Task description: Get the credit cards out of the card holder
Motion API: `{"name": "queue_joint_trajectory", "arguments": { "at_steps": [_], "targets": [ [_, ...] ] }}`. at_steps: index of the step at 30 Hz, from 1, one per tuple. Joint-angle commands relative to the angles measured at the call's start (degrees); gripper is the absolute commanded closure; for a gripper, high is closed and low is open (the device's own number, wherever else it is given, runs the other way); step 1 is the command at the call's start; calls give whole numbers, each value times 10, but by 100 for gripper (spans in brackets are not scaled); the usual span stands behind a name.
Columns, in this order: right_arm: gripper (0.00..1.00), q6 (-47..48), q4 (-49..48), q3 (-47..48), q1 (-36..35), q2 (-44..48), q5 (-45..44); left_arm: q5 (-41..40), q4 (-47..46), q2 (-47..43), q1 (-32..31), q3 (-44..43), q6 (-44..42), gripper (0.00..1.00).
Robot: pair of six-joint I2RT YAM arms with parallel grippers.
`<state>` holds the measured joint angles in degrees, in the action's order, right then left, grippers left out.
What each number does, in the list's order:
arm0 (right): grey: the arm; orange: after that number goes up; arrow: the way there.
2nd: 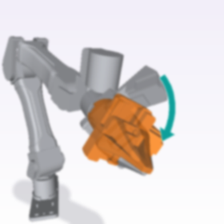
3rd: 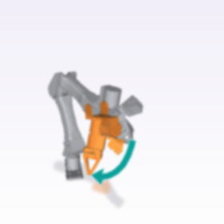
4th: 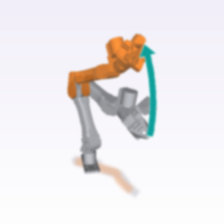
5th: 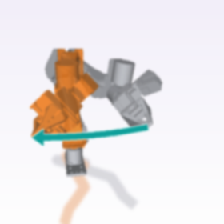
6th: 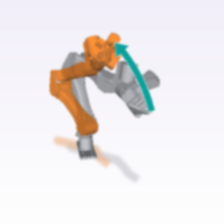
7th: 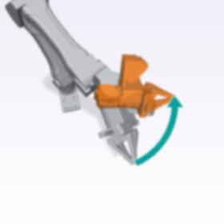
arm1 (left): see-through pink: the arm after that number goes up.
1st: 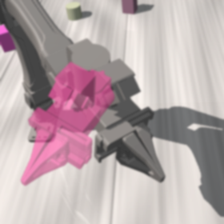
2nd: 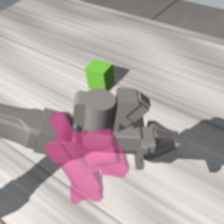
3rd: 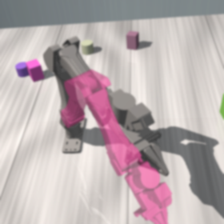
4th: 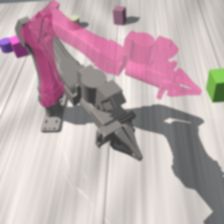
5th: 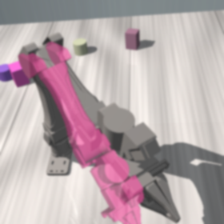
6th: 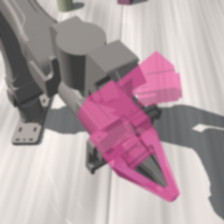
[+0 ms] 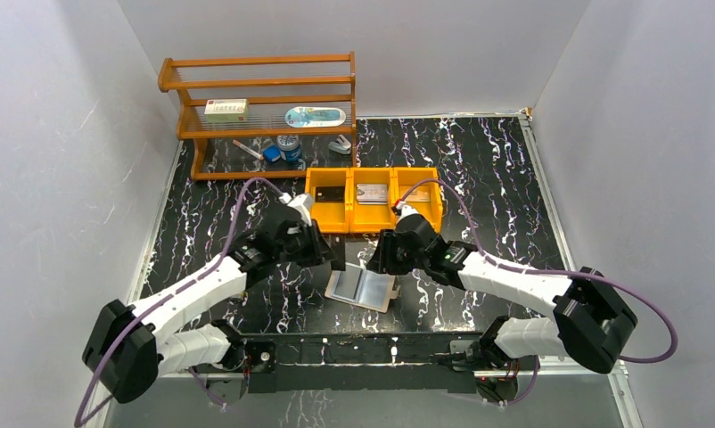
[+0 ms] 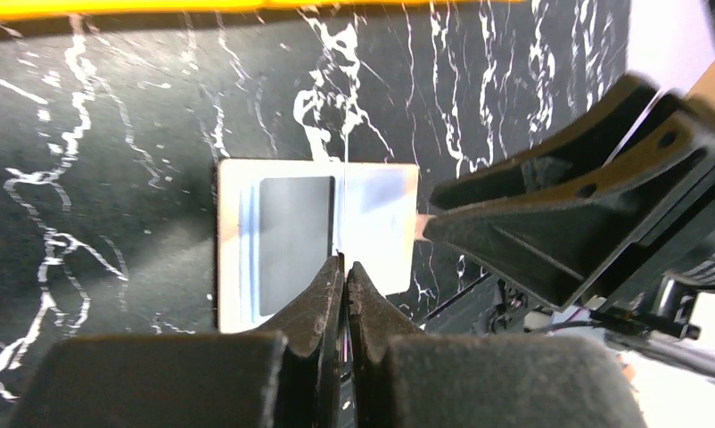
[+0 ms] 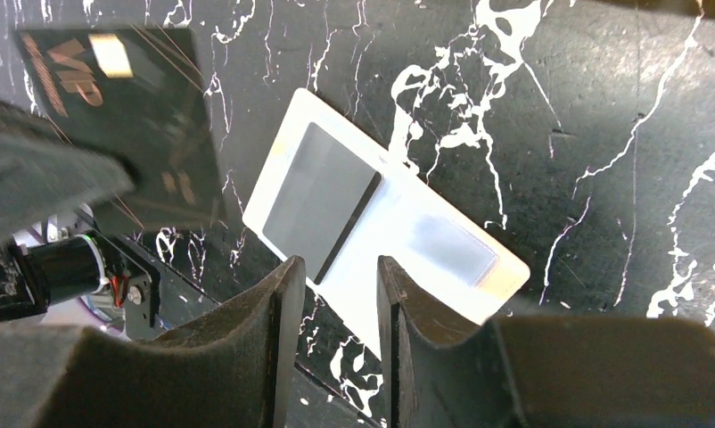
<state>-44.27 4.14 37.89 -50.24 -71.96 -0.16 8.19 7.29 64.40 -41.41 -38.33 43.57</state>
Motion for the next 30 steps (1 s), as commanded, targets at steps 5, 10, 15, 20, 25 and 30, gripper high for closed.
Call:
{"name": "queue_joint_trajectory", "arguments": {
  "at_steps": [5,10,15,20,25,30],
  "targets": [
    [51,-57,-110,-67,3,51,13,162,-95,-90,97,96,39,100],
    [44,-87,-189,-98,4,66,34,196,-211,-132,98,176,122,100],
    [44,-98,-253,-109,6,65,64,194,-267,-168,98,215,159,100],
    [45,-110,-333,-111,18,39,142,225,-298,-154,98,216,160,100],
    [49,-134,-414,-111,34,-2,218,244,-333,-142,98,219,175,100],
    [59,-165,-477,-119,59,-32,268,265,-348,-135,98,217,180,100]
  ]
}}
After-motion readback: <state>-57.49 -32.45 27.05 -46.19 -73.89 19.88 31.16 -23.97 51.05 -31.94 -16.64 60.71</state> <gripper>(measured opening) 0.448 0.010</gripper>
